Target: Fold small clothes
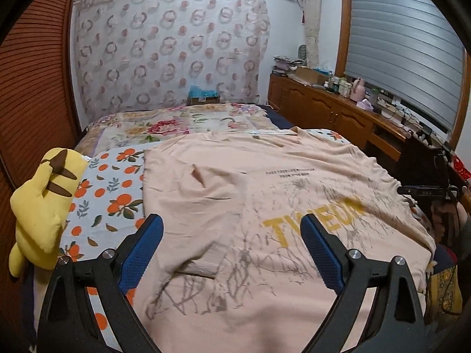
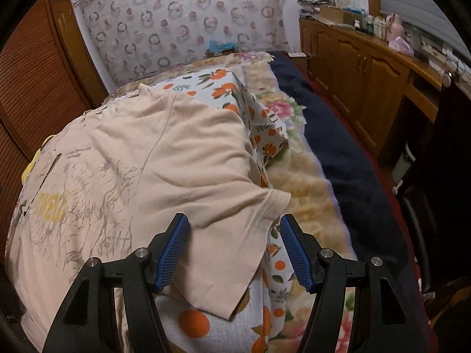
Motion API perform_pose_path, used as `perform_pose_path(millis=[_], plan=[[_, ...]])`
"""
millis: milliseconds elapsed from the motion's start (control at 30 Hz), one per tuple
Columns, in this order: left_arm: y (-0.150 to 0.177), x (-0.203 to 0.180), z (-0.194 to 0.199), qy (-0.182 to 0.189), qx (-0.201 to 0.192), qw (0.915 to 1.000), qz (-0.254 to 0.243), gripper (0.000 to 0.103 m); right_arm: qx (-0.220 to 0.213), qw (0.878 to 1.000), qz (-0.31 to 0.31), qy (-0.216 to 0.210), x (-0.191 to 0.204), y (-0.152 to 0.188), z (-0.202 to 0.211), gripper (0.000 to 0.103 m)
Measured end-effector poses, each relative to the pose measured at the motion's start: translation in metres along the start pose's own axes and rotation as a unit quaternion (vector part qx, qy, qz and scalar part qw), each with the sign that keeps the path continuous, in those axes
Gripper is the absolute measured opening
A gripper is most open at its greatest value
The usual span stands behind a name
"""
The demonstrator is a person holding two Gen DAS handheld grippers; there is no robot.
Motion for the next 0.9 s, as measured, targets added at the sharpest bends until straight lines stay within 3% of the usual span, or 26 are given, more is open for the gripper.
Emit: perform_pose_path(millis=[133,200,267,367,600,800,900], plan=[[0.003,-0.006,-0.002,0.005,0.006,1.0000,0.001,0.095,-0.004,0.999,-0.019,-0.030,-0.005,-0.002,-0.003,0.055],[0.006,-0.008,-0.003,0.006,0.009,0.9999,0.002,0.095,-0.004,0.999,-0.021,-0.040,-0.003,-0.002,0.004,0.041],[0.009,-0.009,-0.004,0.008,0.011,0.9999,0.003,0.095,-0.009,0.999,-0.012,-0.033,-0.002,-0.003,0.007,0.029],[0.013,-0.012,-0.003,0.009,0.012,0.9999,0.003,0.095,-0.018,1.000,0.015,0.010,-0.001,-0.004,0.013,0.008],[0.015,-0.015,-0.005,0.009,0.015,0.9998,0.001,0.095,-0.053,0.995,0.079,0.022,0.033,-0.018,0.024,0.006],[0.015,-0.016,-0.005,0.008,0.015,0.9999,0.000,0.095,-0.079,0.986,0.146,-0.017,0.098,-0.035,0.027,0.006],[0.015,-0.017,-0.005,0.009,0.015,0.9998,0.000,0.095,-0.075,0.979,0.187,-0.042,0.138,-0.027,0.019,0.006]])
Point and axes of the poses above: each gripper's, at about its wrist camera, not at the fingertips, and z roughly against the way its jaws point, x to its left, y to its underside, the point moved 5 cm from there along -z, roughly the way its jaws point, and after that the axes turned 10 degrees about -y, right-handed, at the moved point
